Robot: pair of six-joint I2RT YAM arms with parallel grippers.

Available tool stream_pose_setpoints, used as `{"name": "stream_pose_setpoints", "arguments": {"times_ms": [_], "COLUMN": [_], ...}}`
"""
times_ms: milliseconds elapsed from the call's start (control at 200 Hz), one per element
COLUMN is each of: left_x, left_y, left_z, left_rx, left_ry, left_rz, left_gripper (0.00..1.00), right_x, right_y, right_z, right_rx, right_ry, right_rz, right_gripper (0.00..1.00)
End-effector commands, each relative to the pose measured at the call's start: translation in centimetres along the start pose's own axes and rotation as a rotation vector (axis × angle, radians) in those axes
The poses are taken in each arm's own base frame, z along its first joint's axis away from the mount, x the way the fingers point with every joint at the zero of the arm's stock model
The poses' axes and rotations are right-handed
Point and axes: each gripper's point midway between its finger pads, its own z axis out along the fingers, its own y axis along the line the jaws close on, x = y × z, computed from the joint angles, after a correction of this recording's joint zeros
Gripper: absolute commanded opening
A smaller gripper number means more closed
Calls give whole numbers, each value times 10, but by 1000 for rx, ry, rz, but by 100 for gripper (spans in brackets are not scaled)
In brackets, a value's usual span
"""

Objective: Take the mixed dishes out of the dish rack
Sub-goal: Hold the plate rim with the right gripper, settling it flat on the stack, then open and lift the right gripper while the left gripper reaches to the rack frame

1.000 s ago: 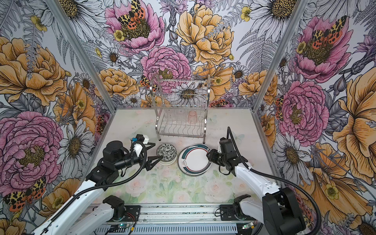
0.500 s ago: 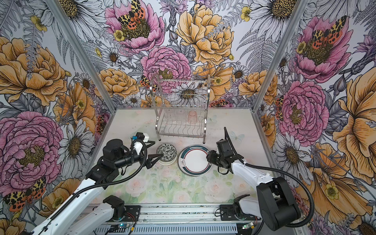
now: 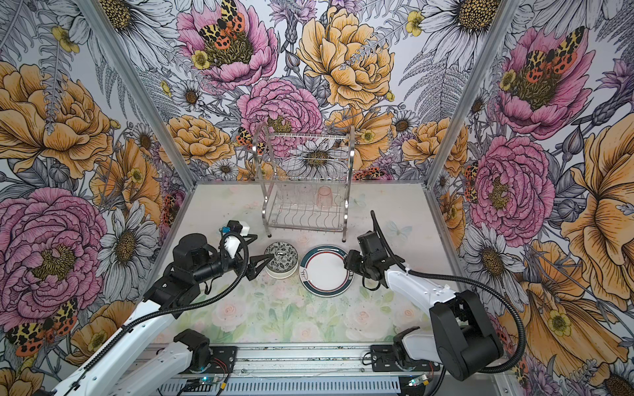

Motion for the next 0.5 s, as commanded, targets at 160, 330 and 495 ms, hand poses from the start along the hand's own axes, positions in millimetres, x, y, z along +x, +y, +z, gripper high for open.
{"name": "stream_pose_setpoints", "arguments": {"times_ms": [160,330,495], "left_x": [-27,-22,-8], "left_y": [47,76,113], "left_z": [0,14,29], "left_rx": [-193,-250,-332], "left_ry": [23,71,134], "left_rz": [-117,-158,-224], "left_gripper": [99,99,99], "right_x": [-41,-52,-53], "right_y": [30,53,80], "right_z": [-38,-65,-88], "right_rx": [18,2,-77], "right_ry": [-230,-340,-416], "right_rz": [-188,-331,-438], "right_gripper": [78,89,100]}}
